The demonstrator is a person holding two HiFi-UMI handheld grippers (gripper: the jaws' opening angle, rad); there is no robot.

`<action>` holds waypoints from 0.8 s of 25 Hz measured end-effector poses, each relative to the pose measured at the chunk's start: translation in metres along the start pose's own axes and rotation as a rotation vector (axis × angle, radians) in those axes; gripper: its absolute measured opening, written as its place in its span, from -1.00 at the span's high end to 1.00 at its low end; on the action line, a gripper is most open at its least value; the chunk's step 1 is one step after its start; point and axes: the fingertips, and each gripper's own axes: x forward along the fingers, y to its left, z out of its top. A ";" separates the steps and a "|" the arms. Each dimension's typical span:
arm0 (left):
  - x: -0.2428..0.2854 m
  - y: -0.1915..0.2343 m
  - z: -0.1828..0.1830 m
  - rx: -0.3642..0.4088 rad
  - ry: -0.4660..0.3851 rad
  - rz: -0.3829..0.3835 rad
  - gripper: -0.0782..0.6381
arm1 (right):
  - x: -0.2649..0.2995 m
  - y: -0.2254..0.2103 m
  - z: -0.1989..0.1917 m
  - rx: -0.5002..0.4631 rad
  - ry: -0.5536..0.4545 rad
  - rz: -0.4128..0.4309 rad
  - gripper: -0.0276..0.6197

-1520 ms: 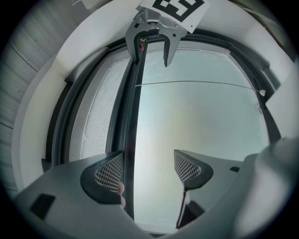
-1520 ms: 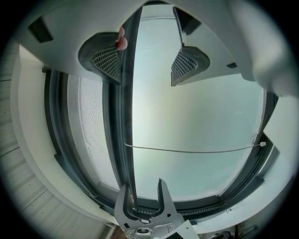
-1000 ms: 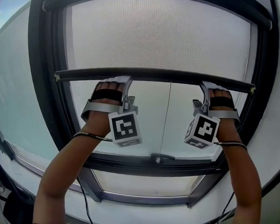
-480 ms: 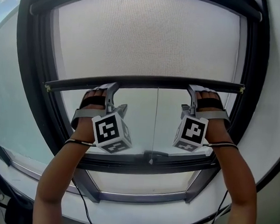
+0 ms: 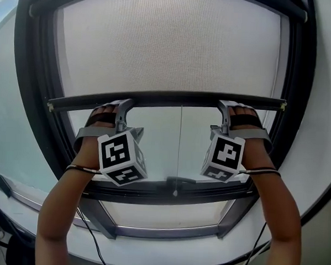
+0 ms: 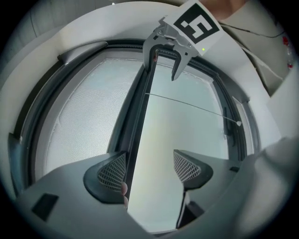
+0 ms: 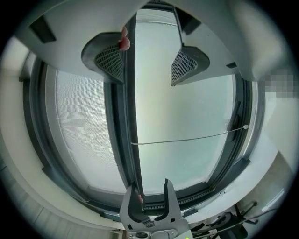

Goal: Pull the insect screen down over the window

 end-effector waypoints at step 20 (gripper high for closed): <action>0.006 -0.043 -0.011 0.096 0.050 -0.010 -0.12 | 0.000 0.045 -0.003 -0.030 0.033 0.079 -0.06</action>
